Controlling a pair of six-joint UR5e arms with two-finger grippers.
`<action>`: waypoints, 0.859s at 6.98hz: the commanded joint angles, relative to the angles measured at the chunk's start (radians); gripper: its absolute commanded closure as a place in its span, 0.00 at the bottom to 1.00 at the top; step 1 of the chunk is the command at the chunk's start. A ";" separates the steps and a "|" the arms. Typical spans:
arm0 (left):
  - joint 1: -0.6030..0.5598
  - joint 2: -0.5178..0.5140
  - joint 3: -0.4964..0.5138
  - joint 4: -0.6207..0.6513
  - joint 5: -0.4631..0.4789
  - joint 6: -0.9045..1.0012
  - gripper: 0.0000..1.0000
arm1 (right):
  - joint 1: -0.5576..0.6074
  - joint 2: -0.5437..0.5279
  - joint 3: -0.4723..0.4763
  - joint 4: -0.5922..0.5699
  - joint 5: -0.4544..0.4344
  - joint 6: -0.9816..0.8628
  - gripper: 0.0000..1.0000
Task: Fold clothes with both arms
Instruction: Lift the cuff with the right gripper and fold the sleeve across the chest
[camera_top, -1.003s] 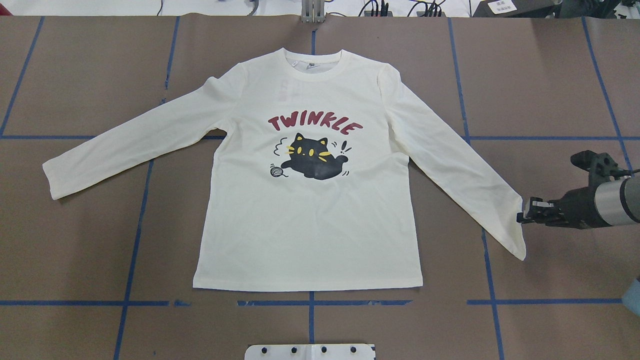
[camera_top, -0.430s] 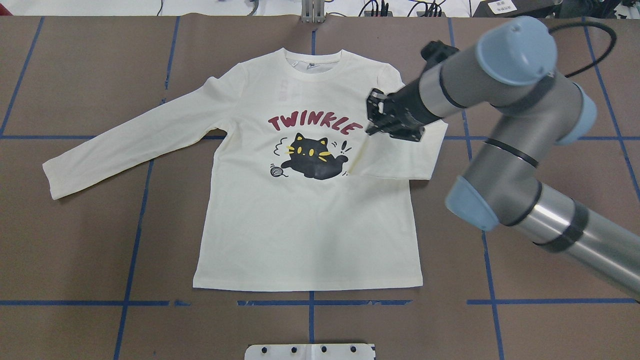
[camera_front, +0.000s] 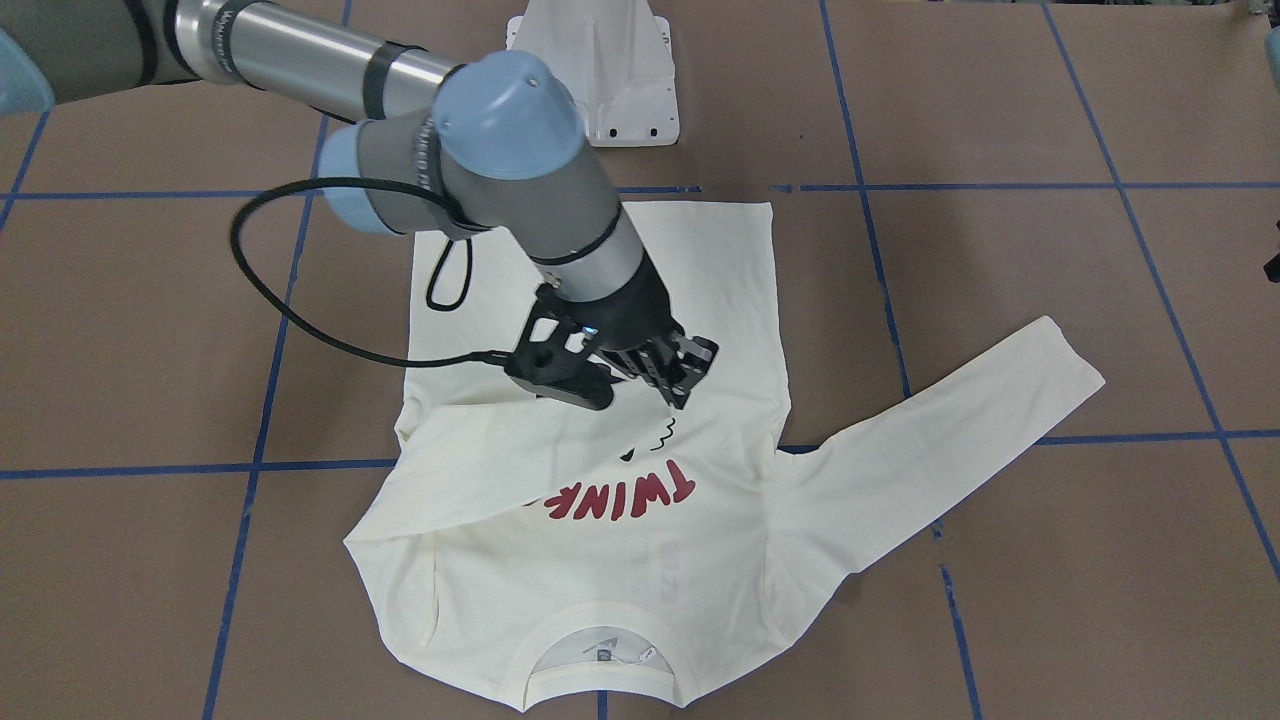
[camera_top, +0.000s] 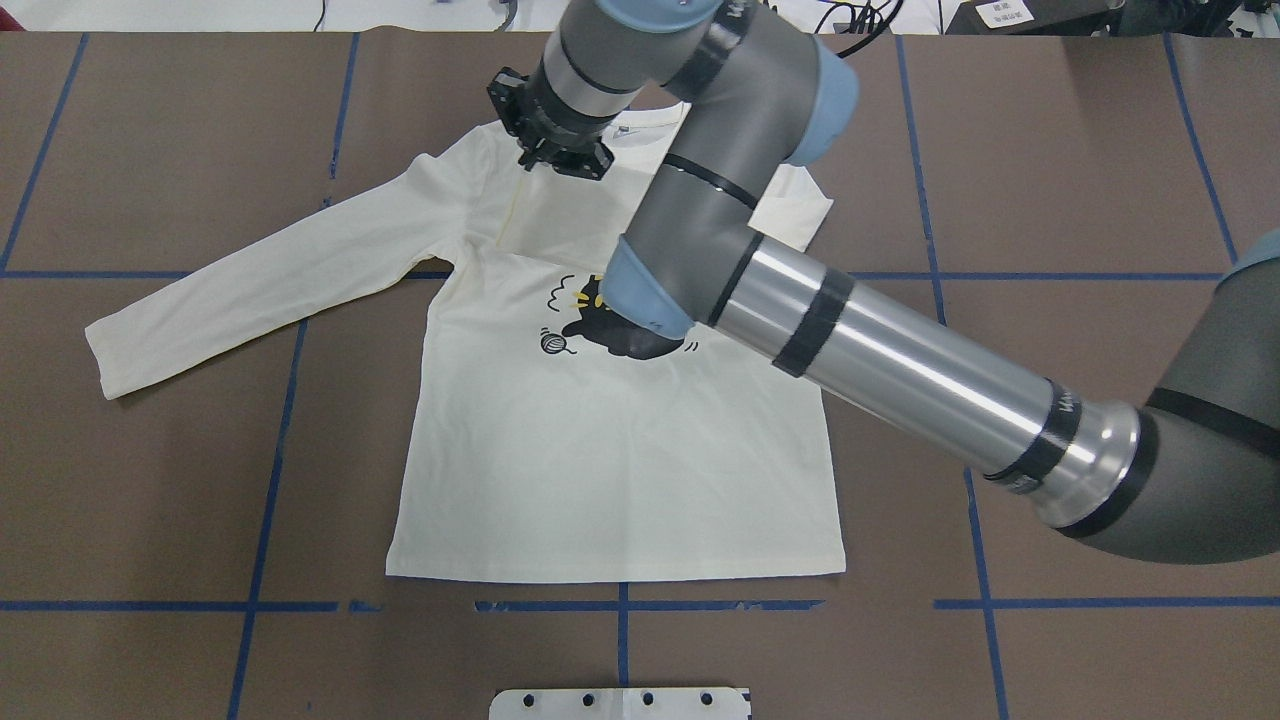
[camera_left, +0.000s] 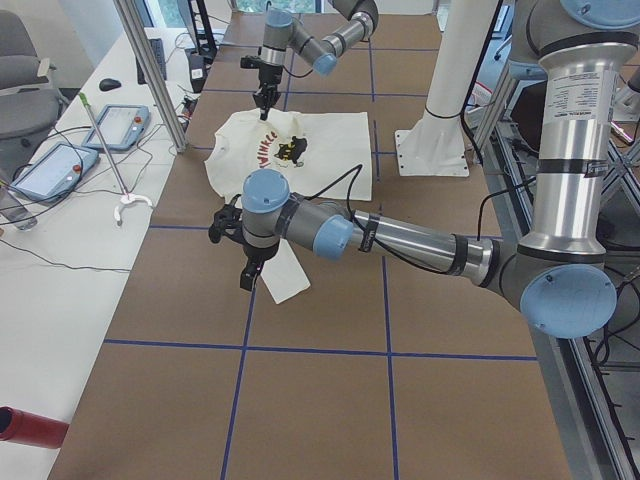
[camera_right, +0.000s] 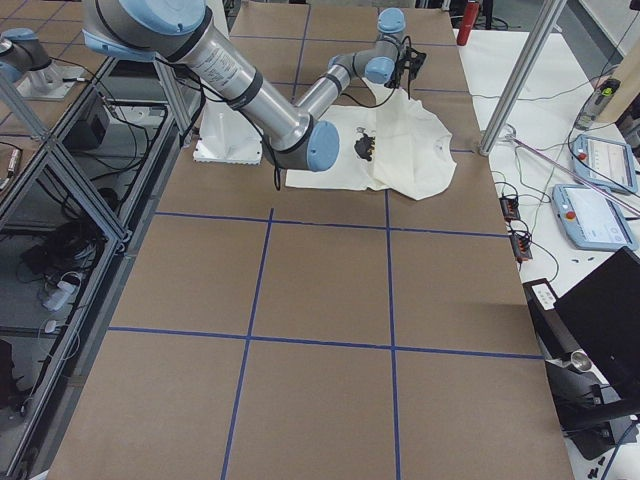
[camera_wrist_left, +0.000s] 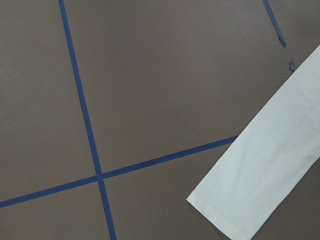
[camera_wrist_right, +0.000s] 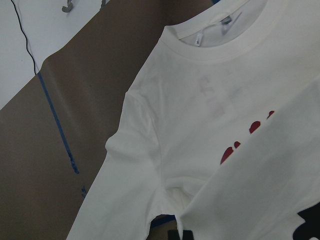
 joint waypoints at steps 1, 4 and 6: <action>0.004 0.001 -0.003 0.000 -0.005 -0.003 0.00 | -0.109 0.091 -0.161 0.103 -0.133 -0.002 1.00; 0.031 0.003 0.000 0.000 -0.038 -0.004 0.00 | -0.170 0.196 -0.365 0.196 -0.305 0.001 0.00; 0.077 0.001 0.004 -0.029 -0.058 -0.167 0.00 | -0.160 0.196 -0.320 0.189 -0.299 0.012 0.00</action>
